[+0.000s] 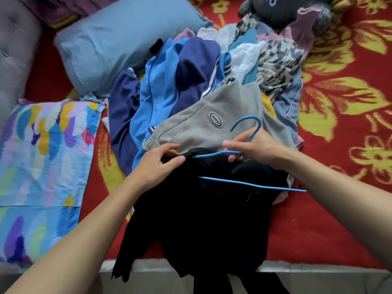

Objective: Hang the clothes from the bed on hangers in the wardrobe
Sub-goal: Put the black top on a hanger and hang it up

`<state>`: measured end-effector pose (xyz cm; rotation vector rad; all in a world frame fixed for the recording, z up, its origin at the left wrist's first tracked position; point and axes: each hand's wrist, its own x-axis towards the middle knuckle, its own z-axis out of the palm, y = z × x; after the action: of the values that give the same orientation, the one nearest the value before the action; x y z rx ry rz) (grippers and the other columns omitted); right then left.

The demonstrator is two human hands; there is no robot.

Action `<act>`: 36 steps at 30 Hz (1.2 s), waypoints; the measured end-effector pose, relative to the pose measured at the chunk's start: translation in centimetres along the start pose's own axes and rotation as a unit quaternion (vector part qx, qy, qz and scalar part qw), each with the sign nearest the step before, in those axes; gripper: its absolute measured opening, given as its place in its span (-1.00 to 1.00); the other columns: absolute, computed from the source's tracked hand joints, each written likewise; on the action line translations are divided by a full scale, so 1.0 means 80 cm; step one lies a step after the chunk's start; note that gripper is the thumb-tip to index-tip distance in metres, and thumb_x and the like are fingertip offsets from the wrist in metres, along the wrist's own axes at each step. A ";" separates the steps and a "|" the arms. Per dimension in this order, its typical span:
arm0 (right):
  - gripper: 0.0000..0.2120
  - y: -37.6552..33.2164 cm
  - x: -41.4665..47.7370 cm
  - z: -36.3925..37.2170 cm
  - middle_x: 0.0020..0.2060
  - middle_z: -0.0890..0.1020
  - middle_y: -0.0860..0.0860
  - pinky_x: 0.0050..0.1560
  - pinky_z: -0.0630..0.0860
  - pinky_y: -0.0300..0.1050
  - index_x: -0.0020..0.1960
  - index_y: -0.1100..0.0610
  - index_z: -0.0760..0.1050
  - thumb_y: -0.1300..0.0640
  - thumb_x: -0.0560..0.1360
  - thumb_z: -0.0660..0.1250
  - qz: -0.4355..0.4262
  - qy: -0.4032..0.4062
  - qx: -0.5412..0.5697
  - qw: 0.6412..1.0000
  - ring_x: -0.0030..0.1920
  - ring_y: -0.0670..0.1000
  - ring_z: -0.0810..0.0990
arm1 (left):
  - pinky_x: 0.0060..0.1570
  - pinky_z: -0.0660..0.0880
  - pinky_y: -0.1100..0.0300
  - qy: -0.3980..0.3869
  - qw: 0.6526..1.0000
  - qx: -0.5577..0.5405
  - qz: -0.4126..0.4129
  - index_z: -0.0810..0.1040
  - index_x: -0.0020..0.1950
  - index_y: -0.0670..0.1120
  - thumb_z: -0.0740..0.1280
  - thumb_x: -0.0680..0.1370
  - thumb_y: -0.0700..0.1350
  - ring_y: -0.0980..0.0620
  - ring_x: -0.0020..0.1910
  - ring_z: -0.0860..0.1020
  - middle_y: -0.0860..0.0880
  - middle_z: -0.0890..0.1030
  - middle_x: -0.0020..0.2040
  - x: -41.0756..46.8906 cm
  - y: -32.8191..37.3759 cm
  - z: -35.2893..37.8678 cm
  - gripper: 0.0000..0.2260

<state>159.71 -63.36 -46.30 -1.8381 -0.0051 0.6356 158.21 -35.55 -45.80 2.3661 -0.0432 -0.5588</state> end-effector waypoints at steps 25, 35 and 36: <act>-0.38 0.047 0.021 0.065 -0.48 0.55 0.21 -0.65 0.27 -0.32 -0.39 0.24 0.45 -0.26 0.55 0.18 0.101 0.243 0.200 0.944 -0.66 0.04 0.41 | 0.14 0.39 0.01 0.084 0.972 0.199 0.096 0.47 0.31 0.02 0.19 0.46 0.24 0.02 0.10 0.47 0.05 0.53 0.10 -0.047 -0.126 -0.015 -0.50; -0.34 0.046 0.039 0.068 -0.66 0.50 0.02 -0.42 0.42 -0.16 -0.57 0.08 0.46 -0.24 0.58 0.12 -0.008 0.314 0.053 0.948 -0.62 -0.07 0.47 | -0.31 0.30 0.24 0.046 0.986 0.075 0.141 0.49 -0.25 -0.15 0.15 0.52 0.14 0.07 -0.34 0.42 0.00 0.46 -0.41 -0.029 -0.078 0.006 -0.62; -0.35 0.039 0.040 0.078 -0.66 0.50 0.01 -0.37 0.44 -0.16 -0.57 0.07 0.47 -0.23 0.58 0.12 -0.028 0.296 0.033 0.954 -0.60 -0.10 0.48 | -0.30 0.30 0.26 0.017 0.988 0.066 0.139 0.47 -0.27 -0.15 0.18 0.53 0.11 0.07 -0.35 0.42 -0.01 0.44 -0.42 -0.027 -0.067 0.012 -0.64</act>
<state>158.88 -58.03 -51.80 -1.8925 0.3564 0.0248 155.21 -31.66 -49.05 2.4406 -0.3998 -0.3892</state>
